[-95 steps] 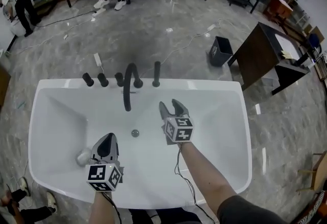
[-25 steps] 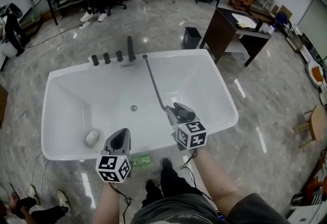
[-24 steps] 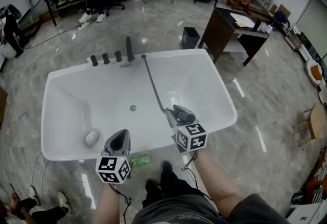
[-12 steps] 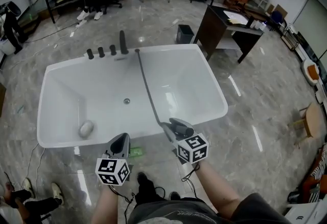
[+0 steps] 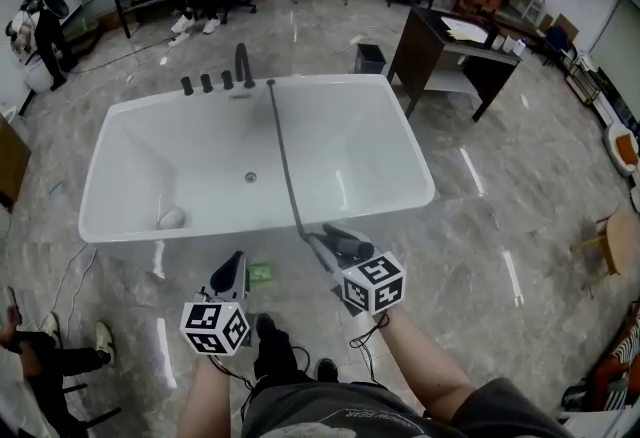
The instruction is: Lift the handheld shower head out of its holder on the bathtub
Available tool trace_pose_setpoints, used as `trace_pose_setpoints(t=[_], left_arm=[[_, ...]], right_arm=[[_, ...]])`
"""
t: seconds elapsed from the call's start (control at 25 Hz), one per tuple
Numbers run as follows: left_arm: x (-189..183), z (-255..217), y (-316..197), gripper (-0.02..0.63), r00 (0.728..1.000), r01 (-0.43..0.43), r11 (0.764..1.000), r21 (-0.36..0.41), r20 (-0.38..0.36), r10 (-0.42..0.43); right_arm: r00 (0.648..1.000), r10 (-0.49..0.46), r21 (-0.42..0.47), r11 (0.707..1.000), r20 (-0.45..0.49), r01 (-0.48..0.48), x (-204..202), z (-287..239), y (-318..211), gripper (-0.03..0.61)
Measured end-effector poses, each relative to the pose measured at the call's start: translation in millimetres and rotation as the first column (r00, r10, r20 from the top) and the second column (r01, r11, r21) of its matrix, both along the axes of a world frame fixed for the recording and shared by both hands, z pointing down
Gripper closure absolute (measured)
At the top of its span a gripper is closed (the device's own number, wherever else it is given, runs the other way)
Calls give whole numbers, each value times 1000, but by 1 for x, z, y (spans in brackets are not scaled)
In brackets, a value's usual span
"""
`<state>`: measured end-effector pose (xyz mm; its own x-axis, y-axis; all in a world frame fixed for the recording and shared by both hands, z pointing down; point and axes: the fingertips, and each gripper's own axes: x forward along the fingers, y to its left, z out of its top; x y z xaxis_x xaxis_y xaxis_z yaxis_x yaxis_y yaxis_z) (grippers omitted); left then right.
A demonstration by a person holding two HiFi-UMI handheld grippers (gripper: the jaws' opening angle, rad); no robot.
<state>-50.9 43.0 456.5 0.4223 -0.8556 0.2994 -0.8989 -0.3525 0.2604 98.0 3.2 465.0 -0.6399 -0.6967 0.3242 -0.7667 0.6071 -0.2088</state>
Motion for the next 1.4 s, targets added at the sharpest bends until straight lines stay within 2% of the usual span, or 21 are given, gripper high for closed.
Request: trace_pose_setpoints(t=[0.28, 0.64, 0.92, 1.4], left_arm=[[23, -16, 56, 598, 1000, 19, 1000, 21, 8, -19], [39, -32, 92, 598, 1000, 29, 998, 48, 10, -29], [46, -43, 98, 598, 1000, 20, 997, 69, 19, -21], [51, -48, 87, 598, 999, -6, 996, 86, 43, 3]], right_arm=[[1000, -20, -22, 1000, 20, 21, 16, -1, 60, 445], [999, 33, 9, 999, 12, -33, 35, -13, 76, 445], [998, 64, 16, 998, 17, -64, 48, -18, 76, 445], [999, 39, 58, 998, -4, -39, 39, -26, 69, 445]])
